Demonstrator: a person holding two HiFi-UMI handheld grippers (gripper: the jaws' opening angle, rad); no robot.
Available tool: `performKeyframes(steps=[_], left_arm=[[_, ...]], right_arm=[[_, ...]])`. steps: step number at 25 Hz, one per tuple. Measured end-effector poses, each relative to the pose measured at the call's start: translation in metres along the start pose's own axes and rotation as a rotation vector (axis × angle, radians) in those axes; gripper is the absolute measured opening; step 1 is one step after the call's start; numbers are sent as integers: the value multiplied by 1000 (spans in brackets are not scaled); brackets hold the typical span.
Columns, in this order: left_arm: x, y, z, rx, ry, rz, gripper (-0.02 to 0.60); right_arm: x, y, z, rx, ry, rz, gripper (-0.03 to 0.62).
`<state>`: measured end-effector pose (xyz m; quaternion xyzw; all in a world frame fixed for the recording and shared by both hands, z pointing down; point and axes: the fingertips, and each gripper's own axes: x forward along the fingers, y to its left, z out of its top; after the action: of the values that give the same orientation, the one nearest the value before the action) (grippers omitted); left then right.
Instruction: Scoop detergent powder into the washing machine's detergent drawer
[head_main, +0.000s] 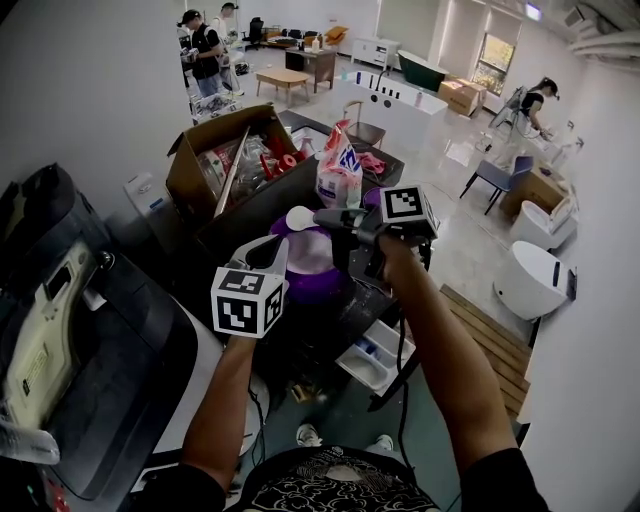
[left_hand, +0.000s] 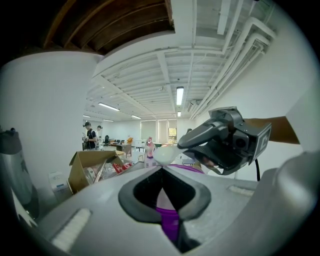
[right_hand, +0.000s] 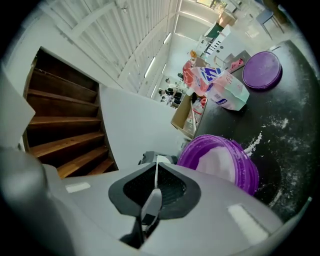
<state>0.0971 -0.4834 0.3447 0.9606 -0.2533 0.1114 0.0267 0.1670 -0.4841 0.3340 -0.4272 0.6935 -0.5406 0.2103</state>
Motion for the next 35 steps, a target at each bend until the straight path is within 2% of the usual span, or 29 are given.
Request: performKeyframes(steps=[6, 16, 28, 35], left_arm=[[1, -11, 2, 3, 4, 54, 0], [-1, -40, 4, -11, 17, 180, 0], [-14, -80, -8, -28, 15, 303, 0], [-24, -110, -21, -42, 32, 359, 0]], right_arm=[[-15, 4, 6, 0, 13, 45, 38], [-40, -1, 5, 15, 100, 121, 38], [-71, 0, -10, -4, 193, 196, 38], [-95, -9, -27, 21, 237, 235, 38]])
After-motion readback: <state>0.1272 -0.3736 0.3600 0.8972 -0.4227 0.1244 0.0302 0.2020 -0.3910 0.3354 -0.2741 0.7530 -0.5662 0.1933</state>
